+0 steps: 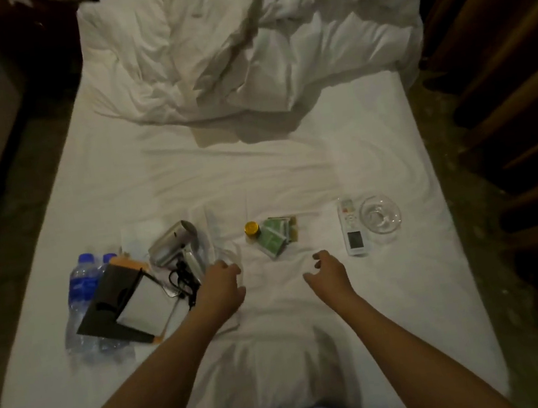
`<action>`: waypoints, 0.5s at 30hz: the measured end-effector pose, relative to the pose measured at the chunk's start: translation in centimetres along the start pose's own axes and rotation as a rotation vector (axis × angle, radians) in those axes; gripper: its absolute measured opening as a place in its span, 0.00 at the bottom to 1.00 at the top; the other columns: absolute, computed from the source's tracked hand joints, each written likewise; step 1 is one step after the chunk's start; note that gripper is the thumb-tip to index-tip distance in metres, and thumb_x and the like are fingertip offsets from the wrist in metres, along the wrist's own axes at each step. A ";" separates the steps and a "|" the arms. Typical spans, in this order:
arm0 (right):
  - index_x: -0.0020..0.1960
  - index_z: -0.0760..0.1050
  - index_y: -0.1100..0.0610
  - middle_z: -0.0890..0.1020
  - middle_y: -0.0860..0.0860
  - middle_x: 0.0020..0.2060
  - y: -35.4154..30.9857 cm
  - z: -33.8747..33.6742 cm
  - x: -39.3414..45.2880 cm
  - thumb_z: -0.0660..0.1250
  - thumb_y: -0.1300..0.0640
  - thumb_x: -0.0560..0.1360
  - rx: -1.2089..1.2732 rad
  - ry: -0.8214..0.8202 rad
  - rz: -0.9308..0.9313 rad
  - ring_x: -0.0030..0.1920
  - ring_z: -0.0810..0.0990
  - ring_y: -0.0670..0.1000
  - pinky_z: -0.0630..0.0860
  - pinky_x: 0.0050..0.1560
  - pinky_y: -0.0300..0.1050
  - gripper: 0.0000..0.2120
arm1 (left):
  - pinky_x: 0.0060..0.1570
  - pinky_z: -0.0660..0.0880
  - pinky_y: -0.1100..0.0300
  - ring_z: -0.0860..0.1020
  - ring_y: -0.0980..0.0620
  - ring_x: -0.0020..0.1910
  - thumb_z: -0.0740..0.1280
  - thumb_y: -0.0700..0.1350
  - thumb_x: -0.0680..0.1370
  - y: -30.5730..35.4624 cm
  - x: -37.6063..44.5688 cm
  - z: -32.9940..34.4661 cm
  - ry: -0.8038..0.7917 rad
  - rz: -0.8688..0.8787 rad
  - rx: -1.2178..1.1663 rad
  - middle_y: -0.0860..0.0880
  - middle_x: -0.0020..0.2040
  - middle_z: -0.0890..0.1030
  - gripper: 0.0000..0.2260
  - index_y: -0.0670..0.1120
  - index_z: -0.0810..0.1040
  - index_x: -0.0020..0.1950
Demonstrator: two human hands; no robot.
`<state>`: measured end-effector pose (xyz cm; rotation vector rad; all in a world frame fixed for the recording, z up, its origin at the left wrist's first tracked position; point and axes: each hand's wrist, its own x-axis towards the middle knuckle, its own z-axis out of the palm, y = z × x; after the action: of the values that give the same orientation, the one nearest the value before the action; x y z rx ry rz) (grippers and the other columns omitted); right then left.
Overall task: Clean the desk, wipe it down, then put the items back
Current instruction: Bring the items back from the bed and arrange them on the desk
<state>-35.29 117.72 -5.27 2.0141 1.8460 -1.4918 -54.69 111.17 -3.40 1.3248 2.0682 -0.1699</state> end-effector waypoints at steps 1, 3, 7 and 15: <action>0.69 0.65 0.63 0.72 0.60 0.64 -0.3 0.2 1.4 0.68 0.58 0.75 0.037 0.003 0.031 0.63 0.73 0.57 0.70 0.59 0.44 0.25 | 0.62 0.68 0.55 0.69 0.44 0.64 0.66 0.47 0.76 0.0 1.3 -0.3 -0.005 -0.012 -0.007 0.42 0.65 0.69 0.20 0.44 0.70 0.67; 0.70 0.64 0.63 0.72 0.60 0.65 -0.5 0.9 4.1 0.71 0.57 0.73 0.077 -0.017 0.078 0.63 0.73 0.57 0.70 0.58 0.43 0.29 | 0.62 0.67 0.55 0.69 0.43 0.65 0.67 0.47 0.76 -0.2 4.1 -0.7 -0.037 -0.026 -0.024 0.41 0.66 0.68 0.22 0.44 0.68 0.69; 0.74 0.57 0.62 0.66 0.60 0.70 -0.4 2.2 9.9 0.74 0.55 0.70 0.083 -0.071 0.121 0.68 0.68 0.58 0.67 0.64 0.45 0.40 | 0.61 0.68 0.52 0.69 0.41 0.65 0.67 0.47 0.76 -0.2 10.3 0.3 -0.080 -0.036 -0.059 0.40 0.68 0.65 0.27 0.44 0.61 0.73; 0.73 0.58 0.64 0.69 0.60 0.67 1.2 5.9 18.4 0.78 0.53 0.66 0.175 0.022 0.212 0.66 0.70 0.58 0.70 0.61 0.47 0.45 | 0.57 0.71 0.49 0.71 0.36 0.60 0.68 0.43 0.75 -0.2 19.7 3.9 0.021 0.058 -0.153 0.38 0.68 0.62 0.30 0.47 0.60 0.75</action>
<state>-40.89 127.75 -20.83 2.2283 1.4970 -1.6248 -58.25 124.36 -18.16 1.2955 2.0145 0.0277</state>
